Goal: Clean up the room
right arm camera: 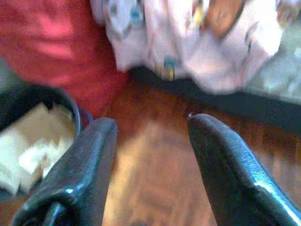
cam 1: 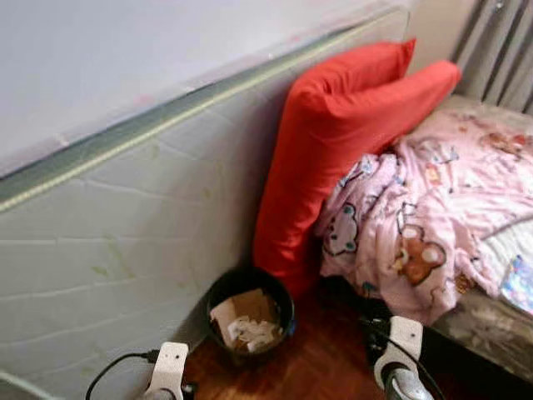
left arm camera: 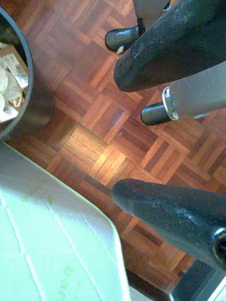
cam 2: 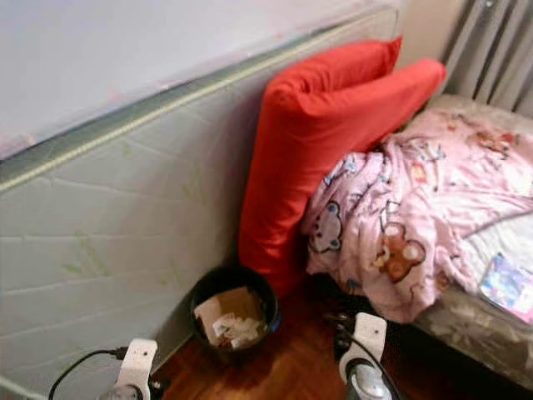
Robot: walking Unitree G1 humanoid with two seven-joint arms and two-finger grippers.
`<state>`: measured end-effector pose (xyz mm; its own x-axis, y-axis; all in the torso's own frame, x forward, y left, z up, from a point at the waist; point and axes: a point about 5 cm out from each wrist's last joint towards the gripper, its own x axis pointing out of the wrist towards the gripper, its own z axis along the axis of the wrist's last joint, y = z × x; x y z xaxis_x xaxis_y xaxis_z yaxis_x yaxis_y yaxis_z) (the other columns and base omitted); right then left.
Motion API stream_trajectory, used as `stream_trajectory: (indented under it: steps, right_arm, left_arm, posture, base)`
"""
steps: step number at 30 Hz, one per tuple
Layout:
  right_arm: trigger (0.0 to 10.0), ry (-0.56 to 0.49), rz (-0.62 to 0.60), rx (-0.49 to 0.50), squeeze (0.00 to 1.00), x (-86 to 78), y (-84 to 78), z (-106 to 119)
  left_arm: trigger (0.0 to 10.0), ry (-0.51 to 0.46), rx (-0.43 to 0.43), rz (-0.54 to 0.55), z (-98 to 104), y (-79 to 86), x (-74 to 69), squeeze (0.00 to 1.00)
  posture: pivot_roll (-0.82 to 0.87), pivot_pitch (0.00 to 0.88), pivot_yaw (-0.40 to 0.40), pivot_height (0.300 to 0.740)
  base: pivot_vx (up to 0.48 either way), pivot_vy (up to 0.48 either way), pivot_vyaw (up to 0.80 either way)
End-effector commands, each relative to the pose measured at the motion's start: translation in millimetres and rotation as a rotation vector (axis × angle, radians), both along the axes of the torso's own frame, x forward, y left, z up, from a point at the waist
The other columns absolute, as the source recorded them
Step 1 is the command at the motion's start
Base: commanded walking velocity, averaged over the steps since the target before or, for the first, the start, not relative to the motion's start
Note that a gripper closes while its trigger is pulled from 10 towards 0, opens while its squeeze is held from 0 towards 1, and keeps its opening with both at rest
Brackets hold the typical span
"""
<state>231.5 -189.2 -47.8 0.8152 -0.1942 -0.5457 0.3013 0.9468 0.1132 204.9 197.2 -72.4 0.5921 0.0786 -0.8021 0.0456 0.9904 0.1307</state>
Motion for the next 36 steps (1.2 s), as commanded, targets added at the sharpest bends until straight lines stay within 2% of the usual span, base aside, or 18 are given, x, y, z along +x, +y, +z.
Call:
stream_trajectory:
  steps: [1,5,7,9,12,15,20,25,27,28,29,31,32,33,34,35,36]
  right_arm:
    - [10.0,-0.063,0.007,-0.04,0.0,2.5,-2.5,5.7]
    - [10.0,-0.115,0.016,-0.053,0.0,4.1,-2.0,9.7]
    - [10.0,-0.345,0.06,-0.154,0.0,41.1,-27.9,54.1]
    - [10.0,-0.513,0.087,-0.226,0.0,64.2,-45.5,93.6]
    - [10.0,-0.56,0.126,-0.255,0.0,63.9,-42.3,98.9]
    - [10.0,-0.59,0.132,-0.235,0.0,59.4,-41.4,98.5]
    - [10.0,-0.6,0.145,-0.24,0.0,61.3,-40.7,100.9]
    - [10.0,-0.69,0.13,-0.274,0.0,67.9,-37.6,120.2]
    - [10.0,-0.66,0.113,-0.262,0.0,69.8,-38.3,117.4]
    - [10.0,-0.598,0.088,-0.245,0.0,69.7,-41.6,109.1]
    - [10.0,-0.528,0.093,-0.145,0.0,69.5,-39.8,97.3]
    - [10.0,-0.459,0.113,-0.003,0.0,66.4,-34.8,82.0]
    - [10.0,-0.35,0.09,0.049,0.0,54.6,-37.6,62.3]
    - [10.0,-0.292,0.072,0.053,0.0,48.1,-40.4,53.8]
    - [10.0,-0.292,0.072,0.053,0.0,48.1,-40.4,53.8]
    - [10.0,-0.229,0.033,0.041,0.0,40.3,-45.6,45.2]
    - [10.0,-0.14,-0.03,0.105,0.0,26.1,-51.1,30.4]
  left_arm:
    - [10.0,0.022,0.011,-0.007,-2.6,0.1,-4.4,0.0]
    - [10.0,0.022,0.012,-0.005,-2.7,0.3,-4.8,0.0]
    - [10.0,0.023,0.01,0.001,-3.0,0.1,-5.3,0.0]
    - [10.0,0.022,0.007,0.007,-3.2,0.1,-5.6,0.0]
    - [10.0,0.023,0.007,0.006,-3.5,-0.2,-6.1,0.0]
    - [10.0,0.023,0.006,0.008,-3.8,-0.4,-6.7,0.0]
    - [10.0,0.024,0.004,0.016,-4.3,-0.5,-7.6,0.0]
    - [10.0,0.025,0.007,0.013,-4.6,0.0,-8.2,0.0]
    - [10.0,0.026,0.006,0.013,-4.7,-0.2,-8.4,0.0]
    - [10.0,0.025,0.004,0.014,-4.7,-0.6,-8.3,0.0]
    - [10.0,0.025,0.003,0.014,-4.6,-0.7,-8.2,0.0]
    - [10.0,0.024,0.001,0.016,-4.5,-0.8,-7.9,0.0]
    - [10.0,0.023,0.0,0.015,-4.4,-1.0,-7.5,0.0]
    - [10.0,0.023,-0.001,0.015,-4.4,-1.3,-7.5,0.0]
    - [10.0,0.023,-0.001,0.015,-4.4,-1.3,-7.5,0.0]
    - [10.0,0.023,-0.002,0.014,-4.3,-1.6,-7.3,0.0]
    - [10.0,0.022,-0.003,0.016,-4.2,-1.9,-6.9,0.0]
  posture:
    - [-0.04,0.0,-0.011,0.74]
    - [-0.05,0.0,-0.01,0.74]
    - [-0.05,0.0,-0.013,0.74]
    - [-0.05,0.0,-0.014,0.74]
    - [-0.05,0.0,-0.017,0.74]
    - [-0.05,0.0,-0.017,0.74]
    - [-0.05,0.0,-0.018,0.74]
    - [-0.06,0.0,-0.017,0.74]
    - [-0.06,0.0,-0.021,0.74]
    - [-0.06,0.0,-0.024,0.74]
    - [-0.05,0.0,-0.023,0.74]
    - [-0.05,0.0,-0.021,0.74]
    - [-0.06,0.0,-0.015,0.74]
    - [-0.05,0.0,-0.018,0.74]
    - [-0.05,0.0,-0.018,0.74]
    - [-0.04,0.0,-0.02,0.74]
    - [-0.03,0.0,-0.019,0.74]
  base:
    - [0.0,0.0,0.0]
    - [0.0,0.0,0.0]
    - [0.0,0.0,0.0]
    - [0.0,0.0,0.0]
    - [0.0,0.0,0.0]
    - [0.0,0.0,0.0]
    - [0.0,0.0,0.0]
    - [0.0,0.0,0.0]
    - [0.0,0.0,0.0]
    - [0.0,0.0,0.0]
    - [0.0,0.0,0.0]
    - [0.0,0.0,0.0]
    - [0.0,0.0,0.0]
    - [0.0,0.0,0.0]
    - [0.0,0.0,0.0]
    - [0.0,0.0,0.0]
    - [0.0,0.0,0.0]
